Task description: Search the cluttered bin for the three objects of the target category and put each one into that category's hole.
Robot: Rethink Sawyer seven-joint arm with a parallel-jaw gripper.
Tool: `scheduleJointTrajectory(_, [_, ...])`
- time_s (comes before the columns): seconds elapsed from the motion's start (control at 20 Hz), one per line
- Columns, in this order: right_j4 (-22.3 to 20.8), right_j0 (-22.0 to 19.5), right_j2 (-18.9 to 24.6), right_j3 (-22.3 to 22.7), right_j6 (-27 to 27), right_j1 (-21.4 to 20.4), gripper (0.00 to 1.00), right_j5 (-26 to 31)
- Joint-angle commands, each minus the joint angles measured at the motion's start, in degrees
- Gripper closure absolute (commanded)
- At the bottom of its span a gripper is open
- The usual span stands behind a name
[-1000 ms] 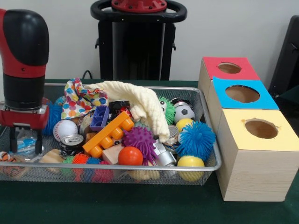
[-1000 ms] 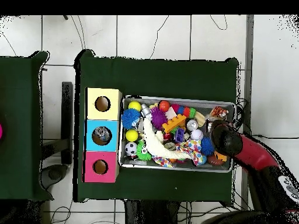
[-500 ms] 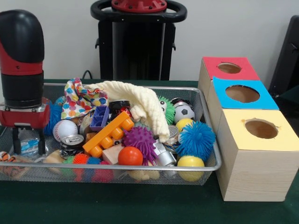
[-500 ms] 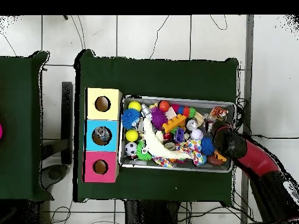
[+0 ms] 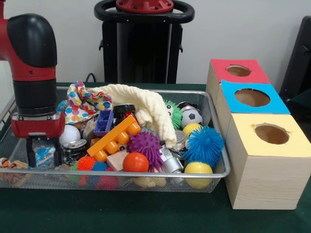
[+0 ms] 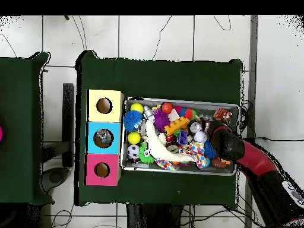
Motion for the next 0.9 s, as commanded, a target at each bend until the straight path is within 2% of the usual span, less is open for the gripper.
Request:
scheduleJointTrajectory(0.05, [-4.63, -3.63, 11.08, 5.49, 4.87, 4.49, 0.0, -3.65])
scheduleJointTrajectory(0.7, [-7.25, -5.41, 14.08, 4.53, 5.37, 5.82, 0.0, -2.67])
scheduleJointTrajectory(0.8, [-7.16, -4.49, 13.0, 3.97, 5.82, 5.46, 0.0, -2.21])
scheduleJointTrajectory(0.9, [-6.43, 0.51, 6.54, 1.58, 7.5, 3.97, 0.0, -1.24])
